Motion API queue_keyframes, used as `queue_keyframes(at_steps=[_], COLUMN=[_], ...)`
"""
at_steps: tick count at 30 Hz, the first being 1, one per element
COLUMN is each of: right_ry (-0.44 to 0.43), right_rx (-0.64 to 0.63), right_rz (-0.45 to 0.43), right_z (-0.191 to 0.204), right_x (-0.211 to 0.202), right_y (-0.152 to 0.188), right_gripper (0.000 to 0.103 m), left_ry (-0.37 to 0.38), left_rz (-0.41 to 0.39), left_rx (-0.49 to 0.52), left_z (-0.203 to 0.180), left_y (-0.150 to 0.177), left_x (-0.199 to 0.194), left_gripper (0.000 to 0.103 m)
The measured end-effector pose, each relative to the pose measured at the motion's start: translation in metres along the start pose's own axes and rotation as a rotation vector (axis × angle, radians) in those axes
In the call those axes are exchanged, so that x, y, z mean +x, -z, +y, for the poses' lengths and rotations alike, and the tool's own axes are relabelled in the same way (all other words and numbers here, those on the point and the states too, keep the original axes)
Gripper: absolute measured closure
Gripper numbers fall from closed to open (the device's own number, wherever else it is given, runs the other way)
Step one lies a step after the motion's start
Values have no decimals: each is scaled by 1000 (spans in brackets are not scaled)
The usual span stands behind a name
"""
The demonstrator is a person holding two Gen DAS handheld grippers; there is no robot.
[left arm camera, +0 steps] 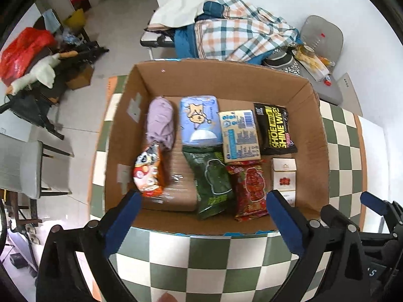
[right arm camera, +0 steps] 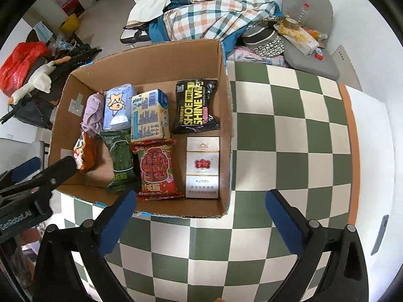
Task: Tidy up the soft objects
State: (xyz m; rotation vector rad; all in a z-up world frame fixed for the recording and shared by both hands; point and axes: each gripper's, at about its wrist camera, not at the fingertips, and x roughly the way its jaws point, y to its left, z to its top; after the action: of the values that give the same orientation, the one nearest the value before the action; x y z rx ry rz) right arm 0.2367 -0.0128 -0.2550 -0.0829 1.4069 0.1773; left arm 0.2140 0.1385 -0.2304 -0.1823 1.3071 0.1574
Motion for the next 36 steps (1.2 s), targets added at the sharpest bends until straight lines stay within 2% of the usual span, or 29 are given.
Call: queue_keyframes(at_steps=[6,11,14,20,25,29,31,36], right_ry=[5,0,-21,-38,-15,-11,-11,-7], right_rx=[9,4,9,2,-3,-15,-27,-37], right_rz=[-25,-64,-104,-243,-357,-397,-406,-421], right_z=[0,-2,-6,-10,-12,-10,-8,-7], right_x=[-10,-38,-71,-163,-230,-260,-272,-288], right_y=[5,13,24,62,95,115,124,138], right_gripper=[0,0,0,0,0,0,0,0], left_ry=[-11,4,14,24,12,18,-3,-18], left_rz=[-30,-87,-138,-245,-293,-316,-339,-366], left_rx=[-17,-19,-21,-20,-2,1,3,-3], left_z=[5,5,2,-3,-9,-12,-13,-12], left_y=[6,16,29,59,83,99,104,112], left_x=[-17,-59,-102,-178,-218,-241,-251,-265], left_gripper=[1,1,1,1,1,1,1,1])
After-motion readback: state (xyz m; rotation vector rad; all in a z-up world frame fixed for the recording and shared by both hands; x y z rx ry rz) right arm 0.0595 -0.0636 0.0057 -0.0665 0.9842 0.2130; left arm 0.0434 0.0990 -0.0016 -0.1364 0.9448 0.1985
